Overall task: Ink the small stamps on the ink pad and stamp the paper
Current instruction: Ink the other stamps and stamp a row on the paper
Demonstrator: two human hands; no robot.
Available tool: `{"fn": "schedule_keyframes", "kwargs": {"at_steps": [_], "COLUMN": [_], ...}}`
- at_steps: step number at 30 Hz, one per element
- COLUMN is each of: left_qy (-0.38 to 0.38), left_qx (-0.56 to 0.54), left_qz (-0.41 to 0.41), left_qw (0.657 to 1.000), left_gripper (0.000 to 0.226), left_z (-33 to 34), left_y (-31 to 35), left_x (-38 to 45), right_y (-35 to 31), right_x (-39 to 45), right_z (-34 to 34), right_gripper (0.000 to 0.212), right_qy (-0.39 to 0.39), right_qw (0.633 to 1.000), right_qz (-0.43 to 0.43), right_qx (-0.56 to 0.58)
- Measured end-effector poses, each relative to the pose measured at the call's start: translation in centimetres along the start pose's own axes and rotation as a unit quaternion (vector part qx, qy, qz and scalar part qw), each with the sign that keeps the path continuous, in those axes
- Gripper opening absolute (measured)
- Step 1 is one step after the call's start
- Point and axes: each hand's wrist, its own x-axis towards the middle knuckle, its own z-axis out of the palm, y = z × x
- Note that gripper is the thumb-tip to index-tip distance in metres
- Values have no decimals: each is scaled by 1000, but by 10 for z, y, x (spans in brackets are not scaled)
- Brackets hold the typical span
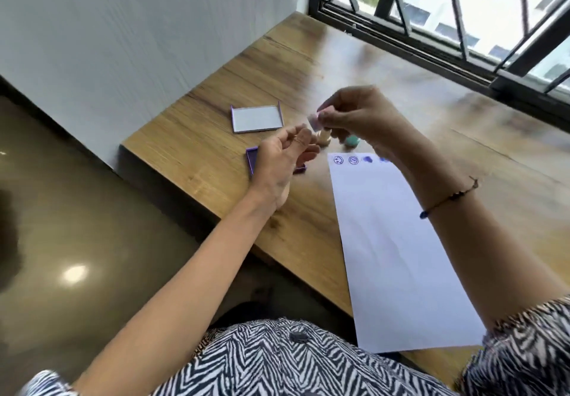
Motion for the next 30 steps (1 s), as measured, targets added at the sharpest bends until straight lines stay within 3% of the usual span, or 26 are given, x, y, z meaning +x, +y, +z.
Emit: {"fn": "schedule_keyframes", "kwargs": {"at_steps": [11,16,24,27,30], "left_qy": [40,78,172,186,185], "left_qx": [-7,-39,125,108,78], "left_qz": [-35,-42,92,104,103], "left_qw": [999,995,973,971,974], "left_gripper": [11,15,14,14,5], "left_z": [-51,-68,-80,-75,-70], "left_y": [6,11,-13,-19,-23], "left_x": [-17,-11,4,8,12], "right_y": [5,-2,19,23,29], "right_x": [-2,6,20,23,23], "right_z": [59,67,86,93,95], "right_gripper": [4,11,18,13,9], "right_qy": [-67,20,-46,-60,-47], "right_qw": [994,979,916,877,876], "right_qz": [-44,-129,-154,-199,-203], "right_qx": [-76,-155,-369,-434,-435]}}
